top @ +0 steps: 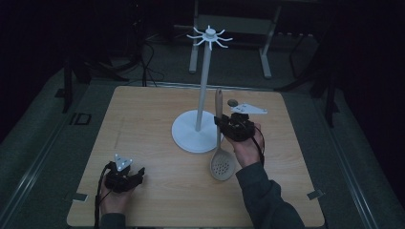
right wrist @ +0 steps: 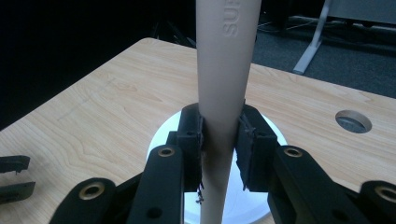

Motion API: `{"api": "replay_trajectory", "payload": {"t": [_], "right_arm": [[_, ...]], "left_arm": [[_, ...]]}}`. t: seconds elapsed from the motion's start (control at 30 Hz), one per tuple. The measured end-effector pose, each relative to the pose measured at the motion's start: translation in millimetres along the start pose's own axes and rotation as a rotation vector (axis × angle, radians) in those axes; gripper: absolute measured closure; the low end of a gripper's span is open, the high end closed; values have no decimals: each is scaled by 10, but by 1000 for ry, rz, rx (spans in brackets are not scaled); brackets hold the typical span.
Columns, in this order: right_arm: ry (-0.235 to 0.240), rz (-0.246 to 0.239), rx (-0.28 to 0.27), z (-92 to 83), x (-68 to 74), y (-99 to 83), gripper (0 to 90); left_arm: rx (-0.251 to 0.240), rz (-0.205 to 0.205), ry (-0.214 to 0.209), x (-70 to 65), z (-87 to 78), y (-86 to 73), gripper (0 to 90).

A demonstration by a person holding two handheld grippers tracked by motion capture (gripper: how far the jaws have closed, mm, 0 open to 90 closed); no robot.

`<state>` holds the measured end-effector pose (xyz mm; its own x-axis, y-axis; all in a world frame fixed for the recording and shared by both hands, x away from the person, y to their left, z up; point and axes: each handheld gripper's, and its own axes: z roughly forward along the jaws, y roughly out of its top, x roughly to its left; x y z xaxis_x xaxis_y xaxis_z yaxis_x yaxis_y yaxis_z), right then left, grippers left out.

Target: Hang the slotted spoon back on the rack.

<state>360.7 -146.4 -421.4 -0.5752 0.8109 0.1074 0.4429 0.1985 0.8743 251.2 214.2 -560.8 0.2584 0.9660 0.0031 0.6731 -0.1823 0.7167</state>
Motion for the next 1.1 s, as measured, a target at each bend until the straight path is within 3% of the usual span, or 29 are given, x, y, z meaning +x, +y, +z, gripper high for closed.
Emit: {"api": "replay_trajectory", "payload": {"t": [1.1], "right_arm": [[-22, 1, -59, -77, -70, 170, 730]], "left_arm": [[-3, -1, 0, -2, 6, -1, 409]]}}
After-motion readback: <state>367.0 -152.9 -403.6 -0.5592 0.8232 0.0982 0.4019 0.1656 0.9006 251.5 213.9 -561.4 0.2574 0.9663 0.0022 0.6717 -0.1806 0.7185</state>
